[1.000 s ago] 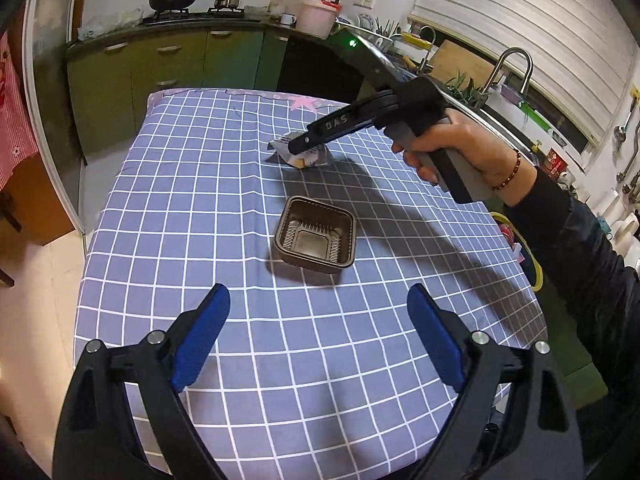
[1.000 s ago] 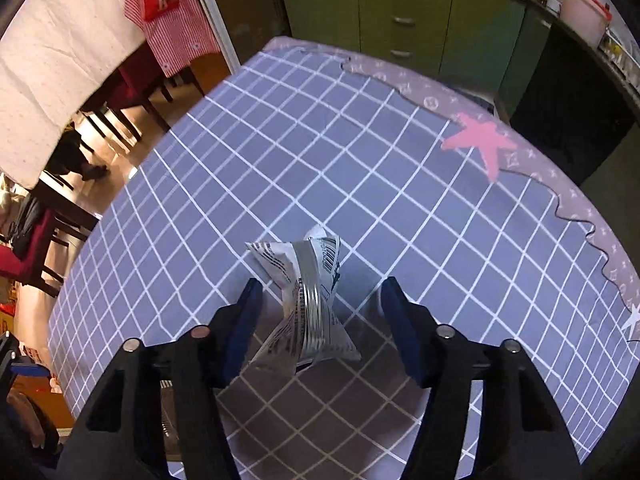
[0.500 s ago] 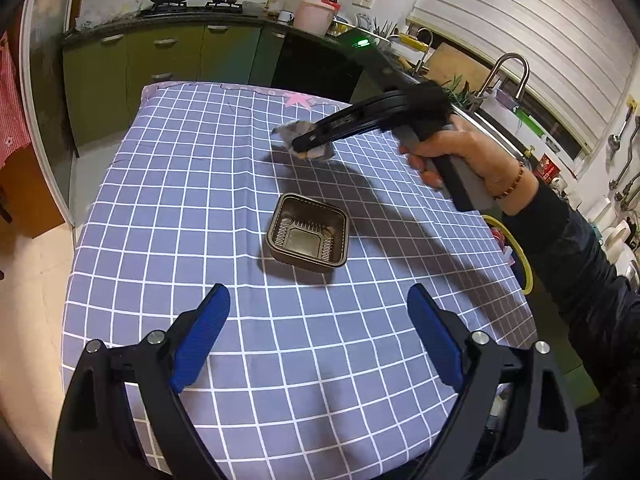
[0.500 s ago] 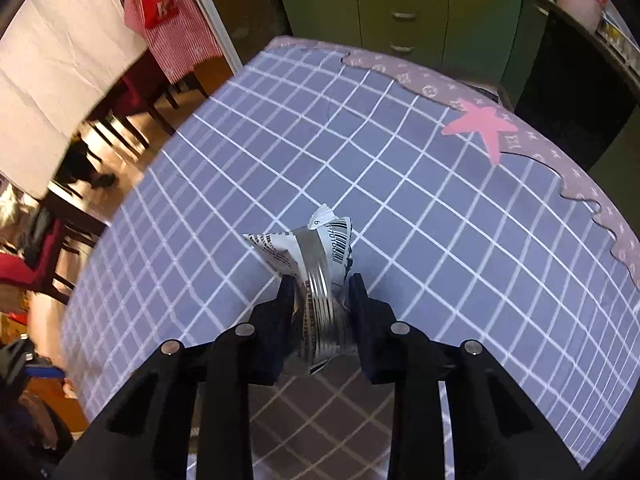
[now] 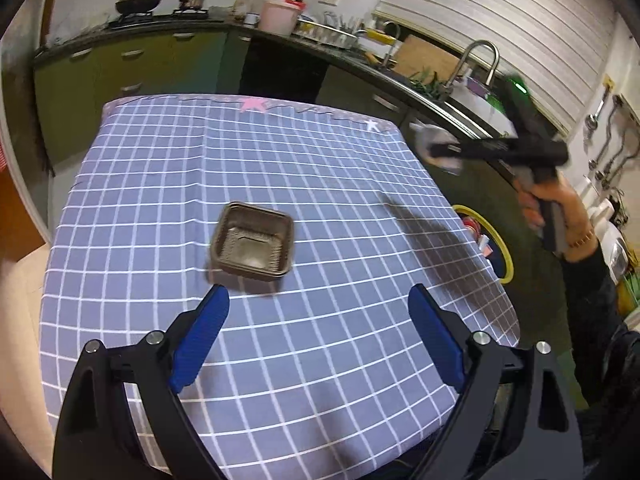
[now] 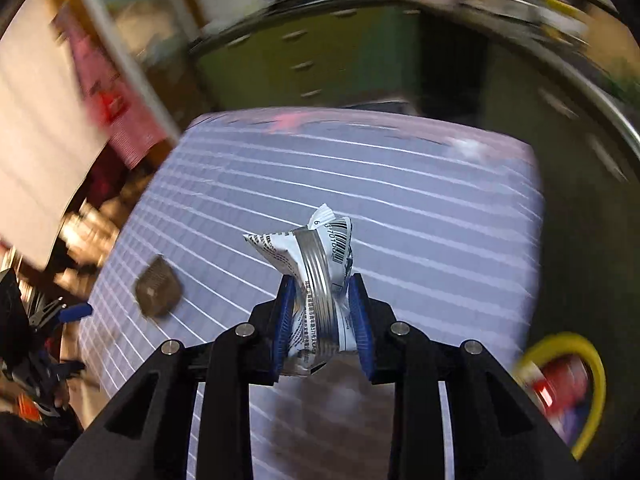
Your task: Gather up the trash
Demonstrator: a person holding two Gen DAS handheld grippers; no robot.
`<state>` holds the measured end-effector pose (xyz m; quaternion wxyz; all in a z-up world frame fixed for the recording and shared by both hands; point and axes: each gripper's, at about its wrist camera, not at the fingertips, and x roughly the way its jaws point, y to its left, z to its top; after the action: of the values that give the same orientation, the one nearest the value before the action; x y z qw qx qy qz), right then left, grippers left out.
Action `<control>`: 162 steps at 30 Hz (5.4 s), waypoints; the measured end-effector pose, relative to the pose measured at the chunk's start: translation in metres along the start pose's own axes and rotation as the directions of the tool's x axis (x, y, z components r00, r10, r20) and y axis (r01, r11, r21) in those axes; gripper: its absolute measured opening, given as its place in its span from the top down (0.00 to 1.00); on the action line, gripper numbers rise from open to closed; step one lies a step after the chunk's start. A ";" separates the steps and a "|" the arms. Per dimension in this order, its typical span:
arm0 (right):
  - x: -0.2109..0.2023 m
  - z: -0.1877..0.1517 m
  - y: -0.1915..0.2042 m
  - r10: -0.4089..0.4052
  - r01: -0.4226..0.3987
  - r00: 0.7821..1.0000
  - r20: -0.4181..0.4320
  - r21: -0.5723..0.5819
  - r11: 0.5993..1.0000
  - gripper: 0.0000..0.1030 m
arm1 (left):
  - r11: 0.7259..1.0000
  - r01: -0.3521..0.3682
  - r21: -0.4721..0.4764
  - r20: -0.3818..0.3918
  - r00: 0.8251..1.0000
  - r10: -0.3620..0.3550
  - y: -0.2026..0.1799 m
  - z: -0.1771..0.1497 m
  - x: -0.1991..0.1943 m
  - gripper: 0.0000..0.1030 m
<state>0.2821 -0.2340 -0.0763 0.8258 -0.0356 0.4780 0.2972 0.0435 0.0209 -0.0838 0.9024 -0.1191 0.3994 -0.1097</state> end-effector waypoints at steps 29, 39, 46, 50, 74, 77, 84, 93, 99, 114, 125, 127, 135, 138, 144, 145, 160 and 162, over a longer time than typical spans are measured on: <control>-0.076 -0.173 -0.177 -0.316 0.280 0.949 0.016 0.419 0.864 0.47 | 0.998 -0.010 0.068 -0.089 0.996 0.016 -0.024 0.001 0.043 0.13; -0.080 -0.156 -0.132 -0.259 0.223 0.964 0.066 0.335 0.915 0.43 | 0.992 -0.127 0.021 -0.132 0.983 0.128 0.015 0.024 0.073 0.13; -0.074 -0.154 -0.121 -0.232 0.202 0.971 0.062 0.314 0.928 0.43 | 0.984 -0.173 0.037 -0.154 0.972 0.177 0.036 0.044 0.095 0.10; -0.068 -0.153 -0.122 -0.225 0.199 0.973 0.051 0.310 0.930 0.42 | 0.986 -0.164 0.040 -0.174 0.970 0.169 0.045 0.048 0.106 0.10; -0.051 -0.148 -0.119 -0.201 0.188 0.979 0.015 0.303 0.934 0.37 | 0.977 -0.159 0.143 -0.210 0.960 0.187 0.041 0.056 0.137 0.14; -0.051 -0.148 -0.118 -0.195 0.181 0.981 0.018 0.304 0.935 0.37 | 0.979 -0.150 0.140 -0.221 0.959 0.179 0.041 0.055 0.138 0.22; -0.051 -0.147 -0.115 -0.190 0.176 0.982 0.019 0.298 0.938 0.37 | 0.978 -0.148 0.149 -0.222 0.958 0.179 0.041 0.054 0.135 0.35; -0.058 -0.149 -0.116 -0.193 0.174 0.981 0.035 0.301 0.938 0.37 | 0.971 -0.129 0.201 -0.194 0.967 0.168 0.020 0.057 0.118 0.36; -0.079 -0.164 -0.126 -0.231 0.194 0.970 0.072 0.340 0.920 0.37 | 0.956 -0.057 0.286 -0.184 0.976 0.113 -0.029 0.071 0.104 0.36; -0.140 -0.254 -0.199 -0.352 0.253 0.931 0.102 0.518 0.817 0.35 | 0.811 0.335 0.480 -0.346 0.922 -0.176 -0.252 0.102 0.173 0.35; -0.164 -0.318 -0.232 -0.378 0.242 0.922 0.089 0.628 0.740 0.35 | 0.764 0.447 0.465 -0.459 0.860 -0.225 -0.361 0.086 0.274 0.35; -0.164 -0.324 -0.235 -0.376 0.238 0.922 0.088 0.638 0.732 0.35 | 0.762 0.451 0.464 -0.464 0.857 -0.225 -0.372 0.084 0.287 0.35; -0.155 -0.328 -0.235 -0.352 0.216 0.932 0.088 0.645 0.733 0.35 | 0.779 0.412 0.472 -0.467 0.866 -0.175 -0.394 0.079 0.332 0.30; -0.157 -0.327 -0.232 -0.352 0.213 0.931 0.094 0.644 0.735 0.35 | 0.786 0.393 0.477 -0.440 0.881 -0.173 -0.390 0.083 0.328 0.28; -0.159 -0.323 -0.223 -0.345 0.198 0.932 0.114 0.638 0.744 0.33 | 0.794 0.356 0.493 -0.326 0.921 -0.211 -0.364 0.092 0.268 0.11; -0.159 -0.323 -0.221 -0.341 0.192 0.932 0.118 0.637 0.747 0.32 | 0.797 0.349 0.492 -0.306 0.927 -0.217 -0.358 0.093 0.257 0.11; -0.134 -0.261 -0.115 -0.305 0.210 0.935 0.180 0.411 0.887 0.15 | 0.946 -0.123 0.301 0.169 0.983 0.074 -0.138 0.042 0.039 0.07; -0.132 -0.251 -0.091 -0.329 0.244 0.924 0.194 0.363 0.899 0.13 | 0.954 -0.179 0.240 0.200 0.971 0.132 -0.114 0.028 0.016 0.07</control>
<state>0.0886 -0.4548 -0.1259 0.9083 0.0716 0.4024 0.0888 0.0633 -0.0878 -0.0421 0.9486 0.0207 0.3062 -0.0775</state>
